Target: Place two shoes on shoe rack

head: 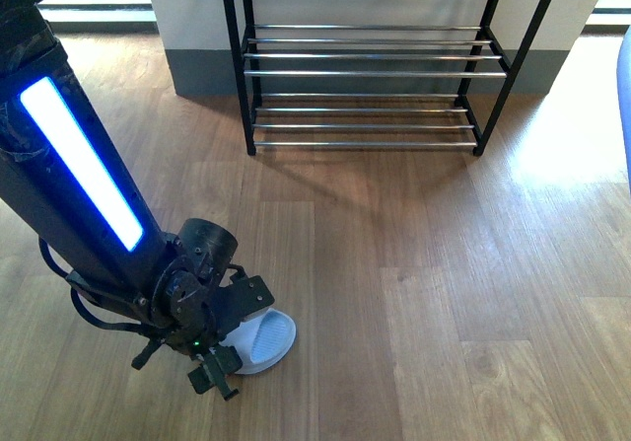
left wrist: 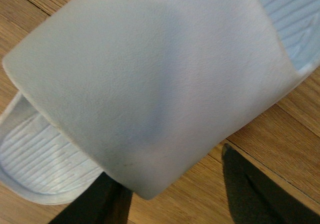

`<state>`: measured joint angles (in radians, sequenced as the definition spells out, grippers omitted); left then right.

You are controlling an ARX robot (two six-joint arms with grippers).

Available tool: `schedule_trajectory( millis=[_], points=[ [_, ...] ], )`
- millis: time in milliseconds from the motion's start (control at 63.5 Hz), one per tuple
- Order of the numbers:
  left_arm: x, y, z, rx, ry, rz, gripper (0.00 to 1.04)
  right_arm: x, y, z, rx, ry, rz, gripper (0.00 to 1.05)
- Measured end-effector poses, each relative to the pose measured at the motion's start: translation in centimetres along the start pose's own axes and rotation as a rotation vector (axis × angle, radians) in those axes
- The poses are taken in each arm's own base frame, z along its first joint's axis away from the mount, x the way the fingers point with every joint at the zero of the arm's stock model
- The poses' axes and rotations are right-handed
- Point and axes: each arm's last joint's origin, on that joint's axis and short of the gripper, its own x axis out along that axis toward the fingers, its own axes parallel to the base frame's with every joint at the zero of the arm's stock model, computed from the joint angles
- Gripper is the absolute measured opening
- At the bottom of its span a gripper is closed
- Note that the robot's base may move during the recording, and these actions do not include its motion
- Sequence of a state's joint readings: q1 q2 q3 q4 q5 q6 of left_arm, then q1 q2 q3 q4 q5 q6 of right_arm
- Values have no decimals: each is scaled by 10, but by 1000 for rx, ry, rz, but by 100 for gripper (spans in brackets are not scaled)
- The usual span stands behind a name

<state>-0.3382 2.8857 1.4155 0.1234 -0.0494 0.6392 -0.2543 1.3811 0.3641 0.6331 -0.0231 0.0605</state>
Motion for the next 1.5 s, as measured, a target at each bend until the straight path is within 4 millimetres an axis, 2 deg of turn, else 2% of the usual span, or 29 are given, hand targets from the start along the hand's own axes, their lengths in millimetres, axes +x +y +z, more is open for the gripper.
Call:
schedule_trajectory(
  millis=[79,331,599,693,851,945,1134,1260,1323,1355,1496],
  points=[
    [0,-1,1,-36,-7,-7,30,0,0,0,0,0,0,1],
    [-7,0,6,-167,-46,-15,2,0,0,0,0,0,0,1],
    [-17,6,18,-323,-79,33,2,0,0,0,0,0,0,1],
    [-22,11,20,-427,-110,71,2,0,0,0,0,0,0,1],
    [-41,19,30,-592,-207,103,2,0,0,0,0,0,0,1],
    [-74,25,44,-755,-345,139,2,0,0,0,0,0,0,1],
    [-123,28,47,-871,-477,221,2,0,0,0,0,0,0,1],
    [-163,27,39,-931,-562,294,2,0,0,0,0,0,0,1],
    [-192,25,28,-967,-620,345,2,0,0,0,0,0,0,1],
    [-214,24,20,-987,-662,384,2,0,0,0,0,0,0,1],
    [-263,17,-1,-1019,-738,480,2,0,0,0,0,0,0,1]
  ],
)
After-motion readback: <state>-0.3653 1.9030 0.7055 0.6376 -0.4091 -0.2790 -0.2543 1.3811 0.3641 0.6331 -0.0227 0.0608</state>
